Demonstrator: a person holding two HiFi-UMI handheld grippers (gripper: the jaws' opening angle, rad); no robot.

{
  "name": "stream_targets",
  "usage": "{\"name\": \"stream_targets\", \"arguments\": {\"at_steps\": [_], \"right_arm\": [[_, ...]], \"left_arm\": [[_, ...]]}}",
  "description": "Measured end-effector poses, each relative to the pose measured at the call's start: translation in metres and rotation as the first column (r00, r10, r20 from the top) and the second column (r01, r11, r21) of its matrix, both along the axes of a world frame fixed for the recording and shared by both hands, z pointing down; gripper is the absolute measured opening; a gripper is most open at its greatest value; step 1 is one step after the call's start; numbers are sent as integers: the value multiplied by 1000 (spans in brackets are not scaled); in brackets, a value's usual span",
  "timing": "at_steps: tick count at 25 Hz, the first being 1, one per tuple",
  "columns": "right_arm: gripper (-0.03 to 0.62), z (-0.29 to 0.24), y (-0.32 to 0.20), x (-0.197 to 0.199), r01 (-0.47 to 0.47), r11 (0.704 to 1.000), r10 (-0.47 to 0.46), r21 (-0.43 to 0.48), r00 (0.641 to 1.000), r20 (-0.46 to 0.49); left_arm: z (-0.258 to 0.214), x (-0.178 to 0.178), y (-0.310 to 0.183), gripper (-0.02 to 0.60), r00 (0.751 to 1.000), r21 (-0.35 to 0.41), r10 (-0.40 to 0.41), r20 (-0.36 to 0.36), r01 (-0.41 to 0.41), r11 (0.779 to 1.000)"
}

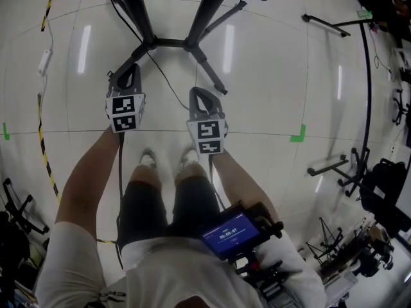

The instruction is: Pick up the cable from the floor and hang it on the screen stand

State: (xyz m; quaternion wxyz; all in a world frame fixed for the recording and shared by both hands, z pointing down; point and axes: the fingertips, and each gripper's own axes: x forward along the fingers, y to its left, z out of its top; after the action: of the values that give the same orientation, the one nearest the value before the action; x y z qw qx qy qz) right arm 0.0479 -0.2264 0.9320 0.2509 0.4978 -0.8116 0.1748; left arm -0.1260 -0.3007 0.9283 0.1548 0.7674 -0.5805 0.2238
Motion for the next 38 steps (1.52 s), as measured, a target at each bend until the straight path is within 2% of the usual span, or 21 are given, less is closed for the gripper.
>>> {"name": "stream_targets", "arguments": {"at_steps": [8,11,16,21,26,29,32,36,37,38], "right_arm": [[14,145,-34,-10,39,999,-39,29,999,11],[14,187,-43,-17,61,997,-62,44,998,21],[14,238,-57,-31,92,992,-95,83,995,31],[15,265,-60,-40,109,990,-113,88,993,43],[17,272,-59,-48,121,989,-126,82,990,56],[25,274,-60,-54,126,989,-131,78,990,57],[25,273,-60,-55,126,989,-131,79,990,59],[25,276,-59,-55,130,989,-133,73,990,52],[25,277,-58,-56,131,989,-135,70,990,50],[25,278,-57,-56,132,989,-136,68,990,48]], "left_arm": [[128,-18,-46,2,1000,55,-22,-18,23,998],[165,-19,-53,2,999,78,-26,-31,28,997],[207,-15,-64,2,999,127,15,-36,-11,992],[225,-12,-69,3,997,141,49,-51,-42,989],[224,2,-66,12,984,131,144,-102,-130,983],[223,8,-66,116,974,126,186,-131,-169,978],[221,11,-70,138,972,137,194,-132,-176,975],[218,14,-78,138,975,153,180,-128,-160,975],[218,13,-80,123,977,155,171,-124,-151,976],[218,12,-81,71,980,154,161,-121,-141,978]]}}
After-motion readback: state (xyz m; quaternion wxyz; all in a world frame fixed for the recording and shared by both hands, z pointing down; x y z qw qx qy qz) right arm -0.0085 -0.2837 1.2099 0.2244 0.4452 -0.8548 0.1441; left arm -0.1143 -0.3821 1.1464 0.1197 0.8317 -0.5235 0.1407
